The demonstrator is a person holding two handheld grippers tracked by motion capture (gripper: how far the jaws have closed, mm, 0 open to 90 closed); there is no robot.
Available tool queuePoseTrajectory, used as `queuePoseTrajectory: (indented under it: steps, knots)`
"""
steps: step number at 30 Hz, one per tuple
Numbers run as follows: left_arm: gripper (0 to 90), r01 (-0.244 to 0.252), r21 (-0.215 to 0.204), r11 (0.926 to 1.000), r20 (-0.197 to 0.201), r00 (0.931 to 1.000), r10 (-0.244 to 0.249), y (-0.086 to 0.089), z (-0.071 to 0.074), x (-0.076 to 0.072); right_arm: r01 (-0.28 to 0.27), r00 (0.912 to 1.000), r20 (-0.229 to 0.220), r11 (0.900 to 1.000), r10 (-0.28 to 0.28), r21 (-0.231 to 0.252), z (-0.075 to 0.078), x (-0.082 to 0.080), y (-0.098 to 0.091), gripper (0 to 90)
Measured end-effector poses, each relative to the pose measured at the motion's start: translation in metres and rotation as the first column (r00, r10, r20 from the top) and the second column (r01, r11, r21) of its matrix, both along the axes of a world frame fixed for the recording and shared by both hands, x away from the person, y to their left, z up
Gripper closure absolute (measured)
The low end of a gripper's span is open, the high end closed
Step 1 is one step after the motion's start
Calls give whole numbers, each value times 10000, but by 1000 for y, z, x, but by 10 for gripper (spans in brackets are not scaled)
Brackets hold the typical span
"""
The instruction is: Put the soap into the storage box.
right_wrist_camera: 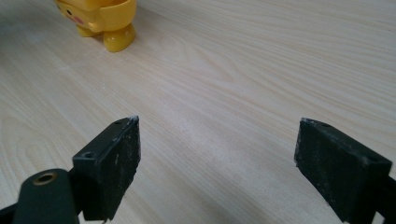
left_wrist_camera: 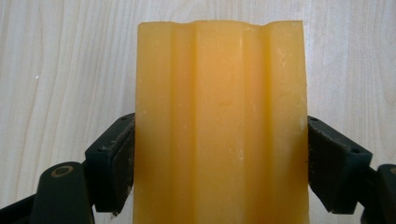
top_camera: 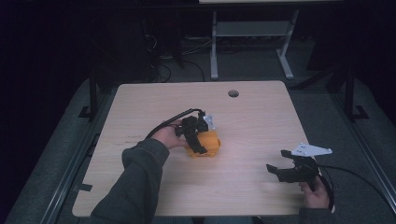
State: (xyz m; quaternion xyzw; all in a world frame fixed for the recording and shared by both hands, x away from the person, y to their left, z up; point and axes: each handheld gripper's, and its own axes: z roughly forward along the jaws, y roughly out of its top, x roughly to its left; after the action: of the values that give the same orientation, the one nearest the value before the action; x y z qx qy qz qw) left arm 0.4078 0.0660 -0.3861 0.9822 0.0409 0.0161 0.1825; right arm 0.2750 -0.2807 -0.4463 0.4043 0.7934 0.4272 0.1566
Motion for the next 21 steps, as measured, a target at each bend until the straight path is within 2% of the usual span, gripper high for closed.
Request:
queuePoseTrajectory:
  steps: [14, 21]
  knots:
    - [184, 19, 14, 10000, -5, 10000, -19, 0, 1, -1, 25, 10000, -67, 10000, -25, 11, 0, 0, 1, 139]
    - [180, -22, -132, 9999, 31, 10000, 23, 2, 5, -2, 13, 10000, -59, 10000, -13, 14, 0, 0, 1, 139]
